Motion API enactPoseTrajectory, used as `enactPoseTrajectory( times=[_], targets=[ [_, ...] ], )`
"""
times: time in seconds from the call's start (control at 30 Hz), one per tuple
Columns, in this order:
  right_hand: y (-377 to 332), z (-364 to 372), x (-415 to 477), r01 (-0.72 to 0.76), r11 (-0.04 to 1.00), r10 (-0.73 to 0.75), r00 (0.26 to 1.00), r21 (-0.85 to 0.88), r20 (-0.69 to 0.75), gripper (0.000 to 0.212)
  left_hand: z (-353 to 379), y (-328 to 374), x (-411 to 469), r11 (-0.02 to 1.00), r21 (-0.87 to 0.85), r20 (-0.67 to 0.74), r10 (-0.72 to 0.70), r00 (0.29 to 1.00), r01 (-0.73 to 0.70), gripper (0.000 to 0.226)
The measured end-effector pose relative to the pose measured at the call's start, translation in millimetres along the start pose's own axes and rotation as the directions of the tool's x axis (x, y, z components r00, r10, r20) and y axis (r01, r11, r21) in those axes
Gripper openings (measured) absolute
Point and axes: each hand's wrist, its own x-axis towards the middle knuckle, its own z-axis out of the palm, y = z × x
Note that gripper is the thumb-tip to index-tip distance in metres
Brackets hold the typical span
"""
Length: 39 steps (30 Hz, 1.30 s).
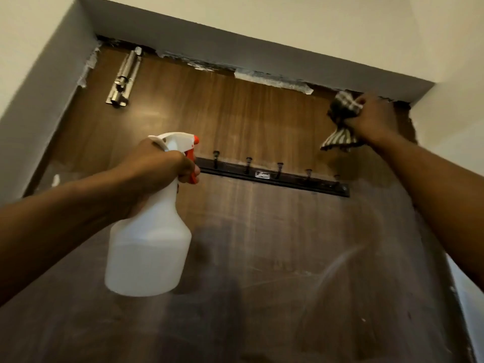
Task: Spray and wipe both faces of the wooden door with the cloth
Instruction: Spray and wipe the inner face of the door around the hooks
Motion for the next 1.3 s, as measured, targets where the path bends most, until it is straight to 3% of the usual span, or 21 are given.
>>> enactPoseTrajectory(
  times=[0.1, 0.17, 0.3, 0.43, 0.53, 0.6, 0.7, 0.77, 0.83, 0.9, 0.97, 1.0, 1.13, 1.2, 1.3],
  targets=[
    [-61, 11, -38, 0.057, 0.982, -0.061, 0.998, 0.182, 0.018, 0.046, -30, -13, -6, 0.998, 0.030, -0.046, -0.051, 0.998, 0.052, 0.037],
    [-86, 32, -84, 0.136, 0.984, -0.142, 0.989, 0.117, 0.045, 0.037, -46, -26, -15, 0.994, 0.041, -0.070, -0.098, 0.993, 0.101, 0.029],
    [-102, 97, -186, 0.282, 0.950, -0.297, 0.949, -0.132, -0.109, 0.039, -64, -57, -32, 0.982, 0.091, -0.070, -0.160, 0.985, 0.166, 0.034],
    [-125, 150, -265, 0.280, 0.959, -0.273, 0.953, 0.044, -0.132, 0.046, -71, -78, -40, 0.969, 0.069, -0.044, -0.233, 0.972, 0.235, 0.038],
    [-133, 161, -295, 0.412, 0.911, -0.407, 0.906, 0.017, -0.116, 0.039, -72, -87, -42, 0.964, 0.087, -0.007, -0.251, 0.968, 0.251, 0.043],
    [-131, 159, -287, 0.360, 0.933, -0.359, 0.926, -0.009, -0.119, 0.032, -70, -89, -41, 0.969, 0.080, 0.002, -0.234, 0.972, 0.233, 0.035],
    [-159, 165, -256, 0.130, 0.990, -0.120, 0.981, 0.052, -0.155, 0.033, -73, -90, -40, 0.970, 0.094, -0.003, -0.227, 0.974, 0.226, 0.040],
    [-197, 177, -249, 0.130, 0.981, -0.110, 0.985, 0.141, -0.136, 0.042, -77, -91, -38, 0.967, 0.101, -0.009, -0.235, 0.972, 0.234, 0.050],
    [-233, 192, -265, 0.278, 0.939, -0.260, 0.959, 0.204, -0.112, 0.045, -82, -91, -36, 0.972, 0.077, -0.033, -0.220, 0.975, 0.222, 0.045],
    [-243, 197, -299, 0.480, 0.855, -0.478, 0.876, 0.198, -0.062, 0.046, -87, -88, -38, 0.974, 0.059, -0.077, -0.214, 0.974, 0.218, 0.034],
    [-222, 190, -321, 0.605, 0.778, -0.610, 0.792, 0.168, -0.030, 0.045, -96, -90, -41, 0.974, 0.054, -0.088, -0.213, 0.973, 0.218, 0.041],
    [-206, 185, -325, 0.618, 0.772, -0.619, 0.784, 0.149, -0.045, 0.044, -103, -94, -42, 0.973, 0.053, -0.081, -0.219, 0.972, 0.223, 0.047],
    [-185, 183, -294, 0.315, 0.944, -0.309, 0.949, 0.103, -0.066, 0.050, -128, -100, -49, 0.974, 0.072, -0.079, -0.208, 0.975, 0.213, 0.053],
    [-220, 198, -269, 0.222, 0.964, -0.216, 0.975, 0.148, -0.053, 0.058, -134, -101, -47, 0.977, 0.067, -0.087, -0.194, 0.977, 0.200, 0.054],
    [-280, 217, -268, 0.292, 0.936, -0.294, 0.956, 0.197, -0.017, 0.057, -131, -96, -44, 0.984, 0.056, -0.084, -0.164, 0.983, 0.169, 0.047]
  ],
)
